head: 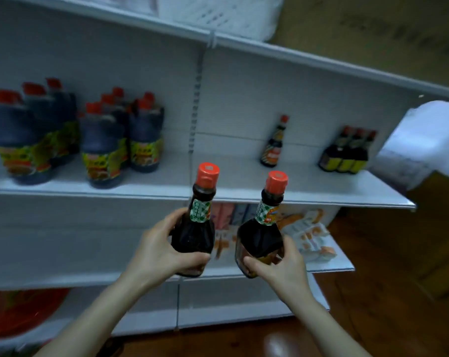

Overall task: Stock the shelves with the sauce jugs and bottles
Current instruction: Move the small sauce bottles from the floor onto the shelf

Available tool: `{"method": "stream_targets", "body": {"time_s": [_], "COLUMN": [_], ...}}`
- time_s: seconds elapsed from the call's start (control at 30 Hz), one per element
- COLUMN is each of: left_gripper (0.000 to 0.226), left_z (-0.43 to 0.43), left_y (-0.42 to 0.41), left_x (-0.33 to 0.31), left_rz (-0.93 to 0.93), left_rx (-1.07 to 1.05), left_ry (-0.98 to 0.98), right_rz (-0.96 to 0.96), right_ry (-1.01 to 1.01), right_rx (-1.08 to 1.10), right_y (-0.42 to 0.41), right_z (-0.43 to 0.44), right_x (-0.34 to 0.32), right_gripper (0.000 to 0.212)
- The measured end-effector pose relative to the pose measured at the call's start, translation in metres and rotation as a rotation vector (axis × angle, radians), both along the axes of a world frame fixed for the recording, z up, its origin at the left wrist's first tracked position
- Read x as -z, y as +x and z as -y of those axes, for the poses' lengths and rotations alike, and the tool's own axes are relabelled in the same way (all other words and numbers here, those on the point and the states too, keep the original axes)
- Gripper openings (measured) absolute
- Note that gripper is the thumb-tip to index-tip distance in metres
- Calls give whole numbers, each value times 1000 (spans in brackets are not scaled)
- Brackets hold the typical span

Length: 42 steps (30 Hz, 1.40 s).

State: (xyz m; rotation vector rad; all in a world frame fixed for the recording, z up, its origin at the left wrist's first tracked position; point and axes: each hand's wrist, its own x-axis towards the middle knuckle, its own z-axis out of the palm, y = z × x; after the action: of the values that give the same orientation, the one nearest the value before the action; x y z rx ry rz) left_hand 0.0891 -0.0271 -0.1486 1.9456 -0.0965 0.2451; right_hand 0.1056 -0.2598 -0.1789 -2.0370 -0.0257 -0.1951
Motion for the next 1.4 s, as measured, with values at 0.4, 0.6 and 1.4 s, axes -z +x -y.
{"method": "stream_targets", "body": {"time_s": [0.4,0.6,1.4], "left_gripper": [84,84,76], "left_z": [239,316,534], "left_y": [92,147,411], "left_x": [-40,-40,-7], "left_rz": [108,91,-45], "left_rx": [163,250,274], "left_ry": [-34,-13,30], "right_rz": [142,133,84], "right_ry": [19,46,63], "right_rx": [155,247,376], "right_y": [46,76,323], "right_z": [227,303,519], "right_x": [-57,-50,-4], "right_gripper": [55,63,60]}}
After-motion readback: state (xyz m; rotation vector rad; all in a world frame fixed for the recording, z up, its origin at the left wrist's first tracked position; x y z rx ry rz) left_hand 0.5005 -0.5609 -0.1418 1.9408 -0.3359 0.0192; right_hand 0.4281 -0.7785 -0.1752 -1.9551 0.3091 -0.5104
